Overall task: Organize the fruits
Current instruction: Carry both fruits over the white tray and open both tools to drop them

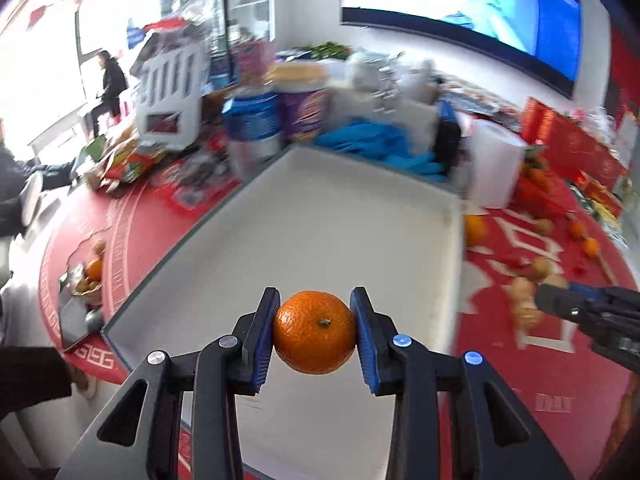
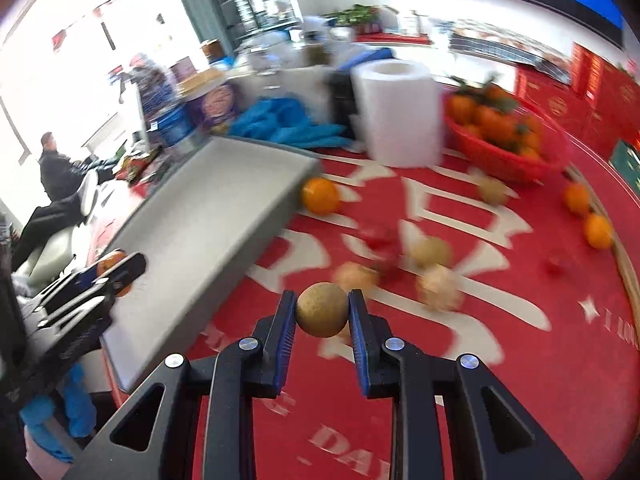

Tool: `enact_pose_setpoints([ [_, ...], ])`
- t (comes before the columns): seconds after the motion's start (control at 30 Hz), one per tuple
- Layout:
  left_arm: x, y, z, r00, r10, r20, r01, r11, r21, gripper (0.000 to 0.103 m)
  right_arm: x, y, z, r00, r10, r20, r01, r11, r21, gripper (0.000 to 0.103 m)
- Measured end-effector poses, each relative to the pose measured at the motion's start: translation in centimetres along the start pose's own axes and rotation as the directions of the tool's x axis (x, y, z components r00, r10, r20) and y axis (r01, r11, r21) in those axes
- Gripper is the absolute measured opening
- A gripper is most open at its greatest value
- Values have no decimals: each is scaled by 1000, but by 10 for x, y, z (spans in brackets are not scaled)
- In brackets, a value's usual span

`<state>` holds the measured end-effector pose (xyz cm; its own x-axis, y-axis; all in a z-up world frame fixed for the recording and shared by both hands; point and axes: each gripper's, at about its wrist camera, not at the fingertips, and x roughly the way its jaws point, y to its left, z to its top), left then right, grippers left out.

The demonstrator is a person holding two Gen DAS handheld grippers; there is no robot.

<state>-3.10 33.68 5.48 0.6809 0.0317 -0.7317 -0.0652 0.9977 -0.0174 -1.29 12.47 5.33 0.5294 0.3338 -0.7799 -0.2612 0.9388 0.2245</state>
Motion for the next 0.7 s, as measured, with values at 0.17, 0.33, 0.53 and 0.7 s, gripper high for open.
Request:
enact_pose_setpoints([
  [0.17, 23, 26, -6, 998, 32, -51, -35, 998, -58, 40, 21, 44, 17, 998, 56, -19, -57, 997, -59, 27],
  [0.33, 35, 40, -14, 996, 25, -91, -35, 993, -111, 40, 48, 77, 26, 996, 80, -51, -85, 990, -111, 27],
  [0.53, 34, 37, -16, 996, 12, -89, -21, 994, -104, 40, 80, 95, 22, 992, 30, -124, -51, 983, -175, 27],
  [0.7, 35, 33, -15, 996, 16, -88, -23, 996, -88, 40, 76, 92, 23, 994, 8, -112, -29, 981, -191, 27],
])
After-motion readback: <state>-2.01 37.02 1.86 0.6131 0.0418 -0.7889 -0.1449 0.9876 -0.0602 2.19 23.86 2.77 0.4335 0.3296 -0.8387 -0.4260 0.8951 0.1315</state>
